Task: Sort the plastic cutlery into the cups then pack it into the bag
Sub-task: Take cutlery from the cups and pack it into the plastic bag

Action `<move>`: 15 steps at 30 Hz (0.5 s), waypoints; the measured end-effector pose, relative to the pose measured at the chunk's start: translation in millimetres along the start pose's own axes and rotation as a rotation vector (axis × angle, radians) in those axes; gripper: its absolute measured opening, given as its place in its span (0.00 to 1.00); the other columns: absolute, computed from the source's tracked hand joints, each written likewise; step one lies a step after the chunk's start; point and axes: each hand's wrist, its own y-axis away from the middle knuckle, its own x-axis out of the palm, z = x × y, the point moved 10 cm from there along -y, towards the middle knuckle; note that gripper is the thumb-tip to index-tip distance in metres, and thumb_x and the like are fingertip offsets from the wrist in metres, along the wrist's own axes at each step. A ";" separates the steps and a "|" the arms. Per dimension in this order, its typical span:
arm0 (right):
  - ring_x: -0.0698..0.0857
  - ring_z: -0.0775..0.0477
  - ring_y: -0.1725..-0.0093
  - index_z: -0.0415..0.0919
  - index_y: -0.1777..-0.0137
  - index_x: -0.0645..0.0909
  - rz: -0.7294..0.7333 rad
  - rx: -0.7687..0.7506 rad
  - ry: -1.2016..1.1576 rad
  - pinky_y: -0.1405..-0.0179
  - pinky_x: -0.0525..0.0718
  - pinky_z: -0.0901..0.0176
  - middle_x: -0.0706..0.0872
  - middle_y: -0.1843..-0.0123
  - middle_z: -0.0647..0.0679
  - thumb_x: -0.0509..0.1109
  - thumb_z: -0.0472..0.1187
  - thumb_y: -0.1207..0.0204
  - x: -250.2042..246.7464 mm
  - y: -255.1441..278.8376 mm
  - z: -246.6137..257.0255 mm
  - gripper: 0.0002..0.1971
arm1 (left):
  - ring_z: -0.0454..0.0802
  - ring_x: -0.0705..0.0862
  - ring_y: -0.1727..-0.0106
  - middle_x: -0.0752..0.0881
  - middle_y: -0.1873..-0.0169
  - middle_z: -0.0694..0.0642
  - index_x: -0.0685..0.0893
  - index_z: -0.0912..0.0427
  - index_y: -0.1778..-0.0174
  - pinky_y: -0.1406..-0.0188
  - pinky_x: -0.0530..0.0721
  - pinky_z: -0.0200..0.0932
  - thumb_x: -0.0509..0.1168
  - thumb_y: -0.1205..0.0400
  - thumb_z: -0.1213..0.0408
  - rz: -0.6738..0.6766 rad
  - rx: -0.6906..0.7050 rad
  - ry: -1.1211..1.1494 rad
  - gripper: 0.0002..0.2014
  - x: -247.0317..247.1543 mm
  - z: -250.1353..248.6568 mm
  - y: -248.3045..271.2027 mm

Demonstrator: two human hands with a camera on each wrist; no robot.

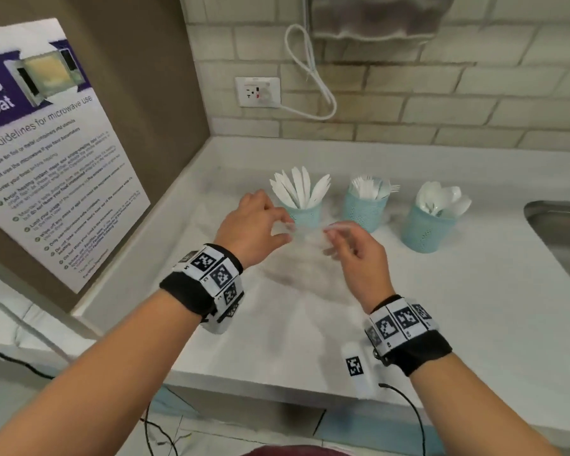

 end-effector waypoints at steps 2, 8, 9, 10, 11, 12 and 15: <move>0.86 0.54 0.66 0.50 0.54 0.83 -0.096 0.031 0.046 0.58 0.85 0.59 0.86 0.59 0.57 0.67 0.38 0.20 -41.0 -11.0 -6.0 0.05 | 0.51 0.72 0.39 0.74 0.49 0.49 0.87 0.46 0.47 0.46 0.70 0.45 0.67 0.22 0.47 -0.062 0.021 -0.090 0.12 3.3 1.0 -10.7; 0.87 0.45 0.61 0.41 0.51 0.86 -0.305 0.114 0.225 0.56 0.88 0.62 0.89 0.56 0.43 0.69 0.35 0.23 -136.7 -35.1 -23.4 0.05 | 0.52 0.81 0.42 0.84 0.50 0.48 0.85 0.45 0.52 0.42 0.67 0.51 0.65 0.22 0.41 -0.060 -0.183 -0.136 0.13 8.9 52.5 -14.5; 0.86 0.45 0.59 0.41 0.51 0.86 -0.331 0.122 0.274 0.53 0.87 0.63 0.89 0.54 0.43 0.70 0.34 0.24 -145.3 -38.3 -24.8 0.05 | 0.52 0.82 0.43 0.85 0.50 0.47 0.85 0.45 0.52 0.43 0.68 0.51 0.65 0.22 0.42 -0.059 -0.226 -0.112 0.13 9.9 61.1 -12.1; 0.85 0.46 0.56 0.41 0.51 0.86 -0.353 0.126 0.340 0.51 0.85 0.66 0.89 0.52 0.43 0.71 0.34 0.25 -151.0 -41.4 -24.8 0.06 | 0.52 0.82 0.43 0.85 0.49 0.48 0.85 0.46 0.51 0.43 0.69 0.50 0.65 0.21 0.43 -0.055 -0.266 -0.084 0.12 11.6 68.2 -9.8; 0.84 0.46 0.51 0.41 0.51 0.86 -0.367 0.119 0.413 0.51 0.80 0.70 0.88 0.49 0.44 0.70 0.33 0.27 -152.6 -44.0 -22.5 0.07 | 0.53 0.82 0.43 0.84 0.48 0.49 0.85 0.47 0.51 0.44 0.72 0.50 0.65 0.20 0.45 -0.052 -0.297 -0.039 0.11 14.2 73.6 -7.5; 0.82 0.44 0.45 0.42 0.51 0.86 -0.376 0.094 0.507 0.48 0.75 0.69 0.86 0.45 0.44 0.70 0.31 0.29 -150.0 -46.2 -16.8 0.10 | 0.54 0.82 0.45 0.84 0.48 0.51 0.84 0.48 0.50 0.46 0.75 0.48 0.66 0.19 0.48 -0.050 -0.315 0.032 0.09 17.5 76.4 -6.0; 0.73 0.42 0.32 0.49 0.52 0.87 -0.347 -0.024 0.806 0.34 0.64 0.54 0.80 0.37 0.48 0.71 0.32 0.36 -117.2 -48.7 4.3 0.15 | 0.51 0.82 0.53 0.81 0.51 0.55 0.83 0.51 0.52 0.50 0.76 0.44 0.66 0.18 0.58 -0.098 -0.270 0.286 0.03 20.2 65.5 -4.8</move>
